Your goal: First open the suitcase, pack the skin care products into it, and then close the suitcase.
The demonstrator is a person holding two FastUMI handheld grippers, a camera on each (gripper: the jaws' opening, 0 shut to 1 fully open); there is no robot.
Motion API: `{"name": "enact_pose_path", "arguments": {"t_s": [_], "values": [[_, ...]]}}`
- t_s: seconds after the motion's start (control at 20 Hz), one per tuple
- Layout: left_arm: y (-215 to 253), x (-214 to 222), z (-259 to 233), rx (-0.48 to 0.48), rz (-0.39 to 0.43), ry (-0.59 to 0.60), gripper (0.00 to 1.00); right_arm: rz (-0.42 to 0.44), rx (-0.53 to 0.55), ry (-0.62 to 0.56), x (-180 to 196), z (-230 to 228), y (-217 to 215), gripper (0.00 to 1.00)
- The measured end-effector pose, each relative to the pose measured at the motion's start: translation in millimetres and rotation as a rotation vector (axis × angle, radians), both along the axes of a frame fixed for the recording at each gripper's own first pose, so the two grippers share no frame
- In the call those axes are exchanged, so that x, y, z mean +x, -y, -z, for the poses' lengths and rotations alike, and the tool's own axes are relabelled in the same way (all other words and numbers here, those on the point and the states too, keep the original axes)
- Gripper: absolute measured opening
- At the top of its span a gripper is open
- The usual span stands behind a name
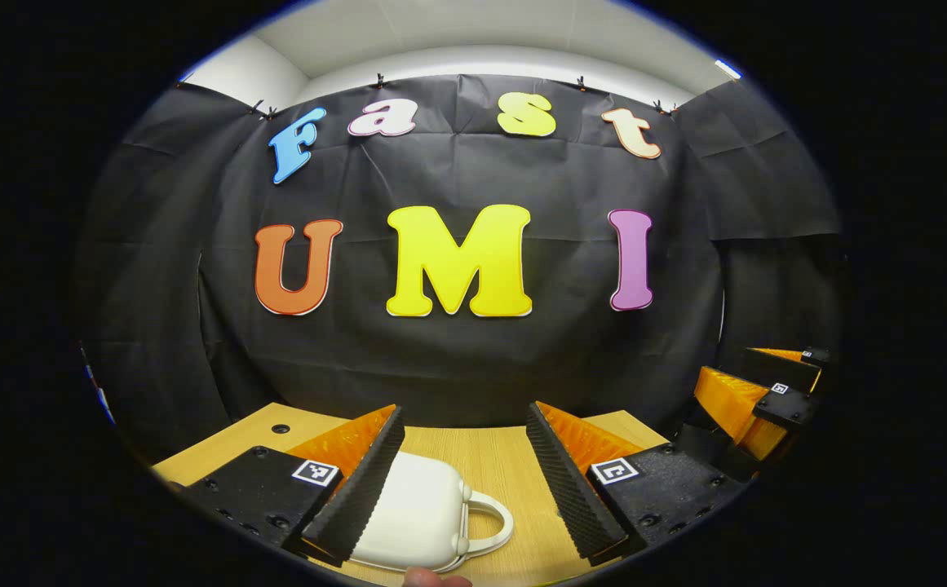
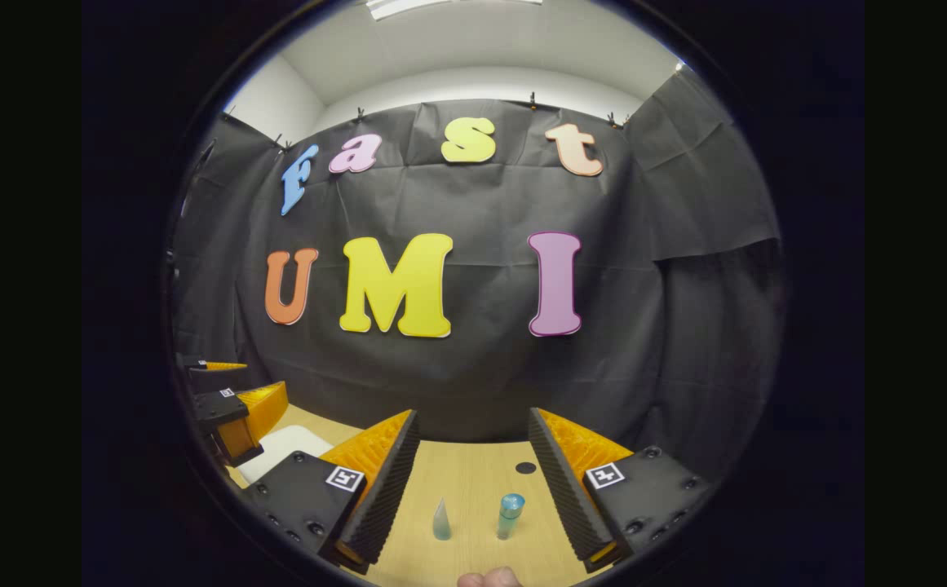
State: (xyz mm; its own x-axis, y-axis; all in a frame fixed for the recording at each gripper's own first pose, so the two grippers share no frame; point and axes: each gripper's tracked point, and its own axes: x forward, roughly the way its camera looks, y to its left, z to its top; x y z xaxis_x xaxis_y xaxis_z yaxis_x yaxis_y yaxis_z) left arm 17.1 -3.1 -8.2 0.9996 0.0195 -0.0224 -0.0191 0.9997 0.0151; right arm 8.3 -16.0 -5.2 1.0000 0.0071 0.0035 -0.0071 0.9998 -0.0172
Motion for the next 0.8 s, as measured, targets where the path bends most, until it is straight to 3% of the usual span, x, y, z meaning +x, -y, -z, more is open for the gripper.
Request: {"name": "enact_pose_path", "arguments": {"t_s": [0.55,0.8], "values": [[7.4,-0.8,9.4,0.016,0.003,-0.016,0.96,-0.022,-0.006,-0.032,-2.1,12.0,4.8,0.80],[14.3,5.7,34.2,0.130,0.053,-0.065,0.96,0.005,-0.028,-0.066,-1.4,27.3,27.6,0.80]]}}
